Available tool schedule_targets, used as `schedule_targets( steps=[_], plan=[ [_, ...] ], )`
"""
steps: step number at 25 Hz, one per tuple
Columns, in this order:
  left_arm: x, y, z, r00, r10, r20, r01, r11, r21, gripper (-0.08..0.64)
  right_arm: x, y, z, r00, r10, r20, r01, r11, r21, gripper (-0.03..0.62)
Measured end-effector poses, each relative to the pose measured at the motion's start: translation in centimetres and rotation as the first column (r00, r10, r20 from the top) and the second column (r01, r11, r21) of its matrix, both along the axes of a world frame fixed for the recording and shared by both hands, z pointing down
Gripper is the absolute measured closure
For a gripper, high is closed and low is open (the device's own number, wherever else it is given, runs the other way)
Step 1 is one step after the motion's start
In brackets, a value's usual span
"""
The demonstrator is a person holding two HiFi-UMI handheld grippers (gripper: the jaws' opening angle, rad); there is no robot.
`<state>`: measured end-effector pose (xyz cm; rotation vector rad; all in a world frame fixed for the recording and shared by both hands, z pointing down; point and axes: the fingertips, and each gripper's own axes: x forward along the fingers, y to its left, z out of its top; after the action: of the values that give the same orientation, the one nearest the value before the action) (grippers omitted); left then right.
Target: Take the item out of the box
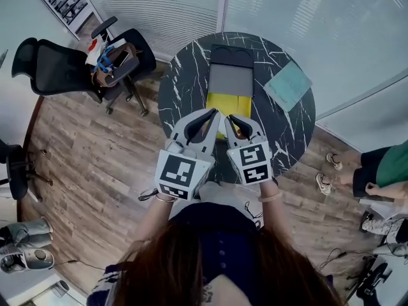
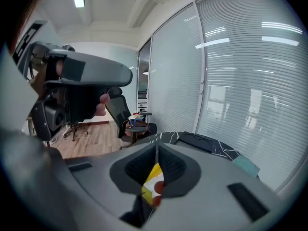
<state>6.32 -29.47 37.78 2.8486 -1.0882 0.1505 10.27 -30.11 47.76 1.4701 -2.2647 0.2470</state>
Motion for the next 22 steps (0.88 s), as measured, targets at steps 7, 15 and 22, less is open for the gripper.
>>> schedule_targets(
  steps=[7, 15, 22],
  plan=[
    [0.6, -1.0, 0.6, 1.0, -0.002, 0.007, 0.002, 1.0, -0.019, 0.531, -0.2, -1.4, 2.4, 0.999, -0.036, -0.01, 0.035, 0.997, -0.063, 0.565],
    [0.8, -2.3, 1.2, 1.0, -0.008, 0.006, 0.008, 0.999, -0.037, 0.531, -0.3, -2.8, 4.5, 0.998, -0.068, -0.014, 0.066, 0.99, -0.123, 0.565],
    [0.8, -2.9, 1.6, 1.0, -0.016, -0.003, 0.015, 0.999, -0.049, 0.531, -0.4, -3.5, 6.9, 0.994, -0.103, -0.025, 0.097, 0.979, -0.181, 0.543]
  ],
)
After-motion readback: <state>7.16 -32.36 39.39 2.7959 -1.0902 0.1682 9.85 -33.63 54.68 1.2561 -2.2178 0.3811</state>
